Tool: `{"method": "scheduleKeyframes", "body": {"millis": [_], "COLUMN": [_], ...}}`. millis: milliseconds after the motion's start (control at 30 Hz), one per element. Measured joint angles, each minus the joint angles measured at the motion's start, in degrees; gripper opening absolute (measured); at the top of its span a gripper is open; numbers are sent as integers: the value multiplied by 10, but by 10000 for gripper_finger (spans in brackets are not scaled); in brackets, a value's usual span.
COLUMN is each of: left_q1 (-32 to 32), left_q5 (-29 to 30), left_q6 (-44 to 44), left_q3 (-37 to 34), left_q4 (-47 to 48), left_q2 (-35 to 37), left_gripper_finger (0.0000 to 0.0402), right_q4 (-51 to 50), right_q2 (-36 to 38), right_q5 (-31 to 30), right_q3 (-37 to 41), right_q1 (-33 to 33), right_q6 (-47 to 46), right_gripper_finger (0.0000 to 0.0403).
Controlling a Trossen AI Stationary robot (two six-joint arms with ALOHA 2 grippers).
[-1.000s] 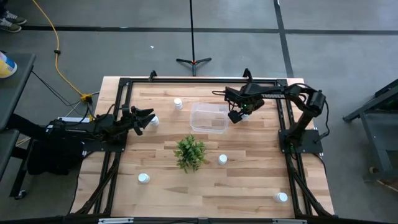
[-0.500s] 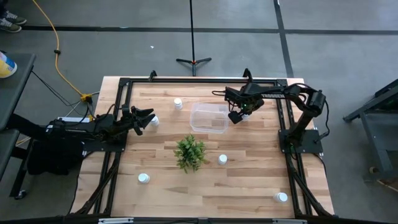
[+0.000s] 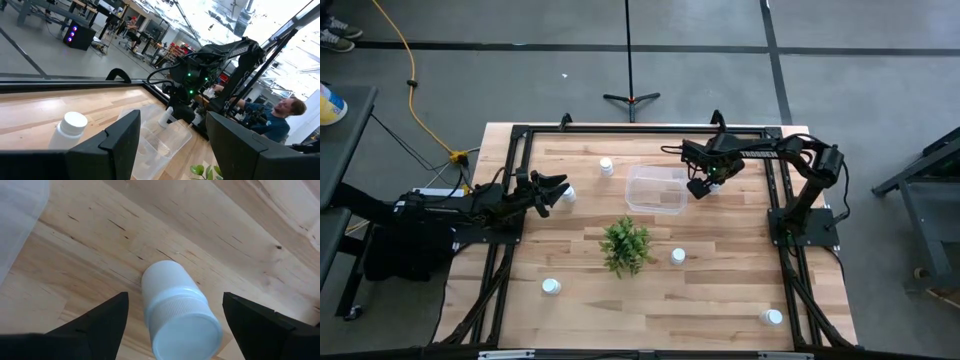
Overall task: Pick and place pill bottles into a basket
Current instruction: Put the white pill bottle in the transparent bin
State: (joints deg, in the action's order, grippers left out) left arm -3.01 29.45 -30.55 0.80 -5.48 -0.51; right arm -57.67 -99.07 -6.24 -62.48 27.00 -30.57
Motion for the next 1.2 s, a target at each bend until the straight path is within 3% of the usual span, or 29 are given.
{"method": "scheduleKeyframes", "body": {"millis": [1200], "left_q1": [0], "left_q5": [0], "left_q6": [0], "left_q3": [0], "left_q4": [0], "left_q2": [0], "left_gripper_finger": [262], "right_q4": [-2], "right_q2": [0], "right_q5": [0], "right_q3": [0], "right_q1": [0], "right_q6": [11], "right_gripper_finger": [215]}}
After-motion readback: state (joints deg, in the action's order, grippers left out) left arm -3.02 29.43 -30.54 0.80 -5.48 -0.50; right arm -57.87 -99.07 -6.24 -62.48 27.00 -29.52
